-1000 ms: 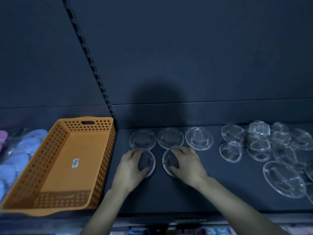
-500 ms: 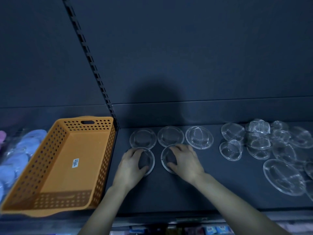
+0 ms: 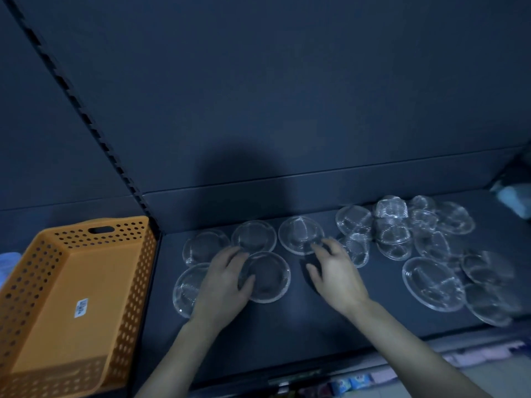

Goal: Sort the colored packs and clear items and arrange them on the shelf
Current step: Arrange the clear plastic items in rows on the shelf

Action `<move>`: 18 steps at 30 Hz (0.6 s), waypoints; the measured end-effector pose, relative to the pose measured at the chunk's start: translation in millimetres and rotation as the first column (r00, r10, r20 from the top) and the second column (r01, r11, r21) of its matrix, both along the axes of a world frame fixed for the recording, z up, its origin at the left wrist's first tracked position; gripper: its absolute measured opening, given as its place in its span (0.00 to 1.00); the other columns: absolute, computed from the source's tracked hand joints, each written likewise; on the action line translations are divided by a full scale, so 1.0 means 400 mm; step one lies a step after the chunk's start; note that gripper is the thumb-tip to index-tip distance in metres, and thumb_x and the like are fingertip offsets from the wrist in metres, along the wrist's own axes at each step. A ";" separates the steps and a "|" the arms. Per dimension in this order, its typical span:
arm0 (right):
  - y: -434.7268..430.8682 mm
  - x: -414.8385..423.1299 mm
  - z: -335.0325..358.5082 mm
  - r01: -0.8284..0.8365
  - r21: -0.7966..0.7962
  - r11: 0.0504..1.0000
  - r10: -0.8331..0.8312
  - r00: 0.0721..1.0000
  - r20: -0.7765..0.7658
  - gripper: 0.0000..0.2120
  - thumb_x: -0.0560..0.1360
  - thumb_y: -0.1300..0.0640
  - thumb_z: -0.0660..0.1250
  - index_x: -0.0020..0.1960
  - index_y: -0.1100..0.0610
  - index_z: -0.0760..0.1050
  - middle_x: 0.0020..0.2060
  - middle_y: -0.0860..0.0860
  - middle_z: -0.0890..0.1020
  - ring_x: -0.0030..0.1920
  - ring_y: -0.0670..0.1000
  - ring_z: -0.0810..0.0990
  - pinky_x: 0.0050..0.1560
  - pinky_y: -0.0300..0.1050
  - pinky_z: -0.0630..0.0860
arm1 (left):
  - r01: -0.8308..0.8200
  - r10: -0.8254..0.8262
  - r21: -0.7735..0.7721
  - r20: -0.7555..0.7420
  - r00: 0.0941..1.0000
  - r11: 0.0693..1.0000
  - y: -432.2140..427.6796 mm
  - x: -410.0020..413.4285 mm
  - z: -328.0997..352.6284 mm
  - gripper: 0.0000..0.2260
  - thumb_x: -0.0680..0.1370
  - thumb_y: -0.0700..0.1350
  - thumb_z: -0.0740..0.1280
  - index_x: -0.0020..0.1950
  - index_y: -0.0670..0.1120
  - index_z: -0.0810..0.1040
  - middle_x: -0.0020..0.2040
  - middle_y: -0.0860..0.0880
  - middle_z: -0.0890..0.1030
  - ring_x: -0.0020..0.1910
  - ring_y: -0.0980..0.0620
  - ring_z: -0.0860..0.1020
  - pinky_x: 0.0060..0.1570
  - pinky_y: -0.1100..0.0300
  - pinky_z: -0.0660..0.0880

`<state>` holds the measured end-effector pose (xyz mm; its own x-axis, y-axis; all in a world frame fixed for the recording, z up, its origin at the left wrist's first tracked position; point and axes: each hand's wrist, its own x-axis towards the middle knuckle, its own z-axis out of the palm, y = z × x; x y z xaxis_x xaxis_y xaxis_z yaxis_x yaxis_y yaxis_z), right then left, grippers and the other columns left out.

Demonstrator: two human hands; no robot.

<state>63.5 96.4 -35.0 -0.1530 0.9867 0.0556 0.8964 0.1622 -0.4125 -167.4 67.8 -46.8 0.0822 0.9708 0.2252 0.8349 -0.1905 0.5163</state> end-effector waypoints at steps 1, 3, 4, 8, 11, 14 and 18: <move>0.001 0.029 0.005 0.030 0.006 1.000 -0.030 0.999 0.011 0.20 0.76 0.56 0.64 0.67 0.60 0.70 0.68 0.58 0.68 0.71 0.57 0.64 0.68 0.47 0.65 | 0.026 -0.026 -0.004 0.009 1.000 1.000 0.009 0.026 0.004 0.19 0.72 0.41 0.72 0.62 0.42 0.77 0.64 0.45 0.73 0.66 0.47 0.70 0.64 0.61 0.64; 0.006 0.088 0.016 0.072 0.035 0.997 -0.073 0.997 0.022 0.17 0.75 0.60 0.64 0.63 0.61 0.74 0.65 0.59 0.69 0.68 0.59 0.67 0.66 0.49 0.69 | 0.084 -0.084 -0.013 0.017 0.996 0.996 0.028 0.080 0.011 0.19 0.72 0.41 0.71 0.63 0.42 0.77 0.64 0.45 0.73 0.65 0.48 0.71 0.64 0.63 0.63; 0.009 0.116 0.022 0.093 0.054 0.994 -0.094 0.995 0.016 0.15 0.74 0.62 0.64 0.61 0.61 0.75 0.64 0.59 0.71 0.66 0.60 0.69 0.64 0.50 0.71 | 0.120 -0.120 -0.018 0.018 0.993 0.993 0.038 0.108 0.013 0.20 0.72 0.42 0.71 0.63 0.42 0.76 0.64 0.46 0.74 0.64 0.49 0.72 0.63 0.64 0.63; 0.012 0.229 0.033 0.194 0.113 0.974 -0.194 0.981 -0.013 0.16 0.71 0.67 0.66 0.59 0.64 0.76 0.60 0.62 0.74 0.63 0.64 0.71 0.62 0.56 0.73 | 0.241 -0.240 -0.046 0.030 0.970 0.969 0.082 0.222 0.027 0.19 0.74 0.44 0.69 0.64 0.43 0.76 0.64 0.48 0.73 0.61 0.51 0.74 0.60 0.69 0.63; 0.004 0.309 0.027 0.258 0.104 0.960 -0.261 0.965 0.012 0.17 0.69 0.69 0.66 0.58 0.66 0.77 0.58 0.63 0.75 0.62 0.65 0.72 0.63 0.58 0.71 | 0.297 -0.296 -0.046 0.031 0.955 0.954 0.130 0.300 0.038 0.18 0.74 0.44 0.68 0.64 0.43 0.76 0.63 0.48 0.74 0.63 0.52 0.72 0.61 0.71 0.61; 0.000 0.377 0.021 0.310 0.024 0.950 -0.310 0.940 0.141 0.19 0.70 0.63 0.65 0.61 0.64 0.75 0.60 0.63 0.74 0.64 0.65 0.69 0.66 0.56 0.67 | 0.337 -0.335 -0.068 0.027 0.942 0.939 0.191 0.380 0.054 0.18 0.76 0.44 0.67 0.65 0.42 0.74 0.62 0.47 0.75 0.62 0.51 0.72 0.61 0.68 0.62; 0.001 0.435 0.023 0.363 -0.132 0.923 -0.324 0.914 0.246 0.26 0.73 0.49 0.62 0.69 0.55 0.66 0.67 0.57 0.68 0.65 0.62 0.66 0.67 0.53 0.65 | 0.333 -0.333 -0.134 0.027 0.943 0.933 0.265 0.482 0.060 0.20 0.76 0.45 0.66 0.66 0.41 0.73 0.64 0.45 0.74 0.63 0.49 0.72 0.63 0.61 0.66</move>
<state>237.4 96.9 -26.0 0.2078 0.9715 -0.1142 0.9537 -0.2271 -0.1972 25.4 173.7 -22.8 0.4055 0.9091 0.0951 0.7334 -0.3857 0.5597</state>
